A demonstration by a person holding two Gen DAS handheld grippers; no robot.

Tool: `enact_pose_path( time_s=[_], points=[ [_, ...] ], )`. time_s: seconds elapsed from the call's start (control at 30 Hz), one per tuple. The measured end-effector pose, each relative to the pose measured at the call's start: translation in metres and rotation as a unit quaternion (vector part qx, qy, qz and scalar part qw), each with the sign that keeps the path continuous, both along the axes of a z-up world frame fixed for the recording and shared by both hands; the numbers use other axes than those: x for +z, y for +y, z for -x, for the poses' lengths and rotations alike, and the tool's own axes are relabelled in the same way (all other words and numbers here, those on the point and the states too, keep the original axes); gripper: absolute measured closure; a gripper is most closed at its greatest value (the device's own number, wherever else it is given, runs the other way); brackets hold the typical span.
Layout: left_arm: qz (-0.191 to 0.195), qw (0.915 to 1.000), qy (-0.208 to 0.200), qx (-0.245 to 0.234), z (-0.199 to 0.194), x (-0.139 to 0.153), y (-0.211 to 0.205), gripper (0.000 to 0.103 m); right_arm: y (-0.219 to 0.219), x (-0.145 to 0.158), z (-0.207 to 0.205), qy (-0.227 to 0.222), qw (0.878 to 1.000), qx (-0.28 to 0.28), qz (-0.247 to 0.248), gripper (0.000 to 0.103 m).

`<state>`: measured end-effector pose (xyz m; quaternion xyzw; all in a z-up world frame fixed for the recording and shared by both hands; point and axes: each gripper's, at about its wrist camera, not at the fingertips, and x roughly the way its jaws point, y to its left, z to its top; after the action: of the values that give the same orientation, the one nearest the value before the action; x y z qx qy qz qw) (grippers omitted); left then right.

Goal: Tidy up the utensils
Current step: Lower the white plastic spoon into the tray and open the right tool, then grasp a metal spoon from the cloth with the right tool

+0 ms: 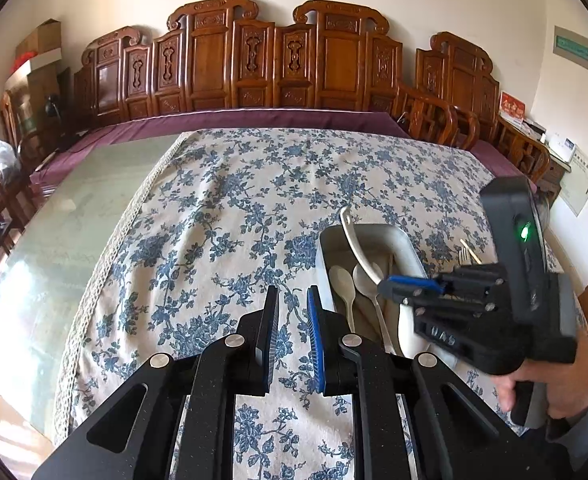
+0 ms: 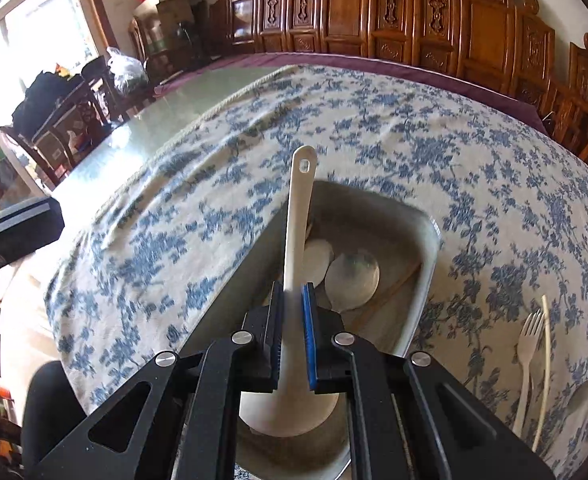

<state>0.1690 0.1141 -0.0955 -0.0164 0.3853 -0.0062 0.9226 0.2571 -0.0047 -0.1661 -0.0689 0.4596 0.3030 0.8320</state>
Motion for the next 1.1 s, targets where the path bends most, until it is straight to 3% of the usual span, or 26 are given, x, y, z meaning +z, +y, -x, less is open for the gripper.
enact_pose_path(
  time_s=[0.23, 0.43, 0.6, 0.7, 0.97, 1.1],
  points=[
    [-0.001, 1.0000, 0.007, 0.000, -0.002, -0.005, -0.002, 0.090, -0.003, -0.010, 0.000, 0.004, 1.000, -0.005, -0.007, 0.091],
    [0.002, 0.9999, 0.011, -0.005, -0.007, -0.009, -0.010, 0.090, -0.027, 0.006, 0.005, -0.022, 0.999, -0.012, -0.026, 0.084],
    [0.008, 0.9997, 0.012, -0.021, -0.009, -0.011, -0.026, 0.088, -0.075, 0.023, 0.020, -0.055, 0.997, -0.031, -0.037, 0.064],
    [0.011, 0.9993, 0.010, -0.033, -0.012, -0.011, -0.040, 0.082, -0.109, 0.025, 0.025, -0.068, 0.996, -0.045, -0.026, 0.064],
    [0.019, 0.9975, 0.013, -0.067, -0.022, -0.016, -0.081, 0.081, -0.197, 0.008, 0.014, -0.057, 0.993, -0.099, 0.008, 0.064],
    [0.021, 0.9963, 0.019, -0.081, -0.025, -0.021, -0.101, 0.076, -0.224, -0.010, 0.004, -0.038, 0.992, -0.117, 0.021, 0.074]
  ],
)
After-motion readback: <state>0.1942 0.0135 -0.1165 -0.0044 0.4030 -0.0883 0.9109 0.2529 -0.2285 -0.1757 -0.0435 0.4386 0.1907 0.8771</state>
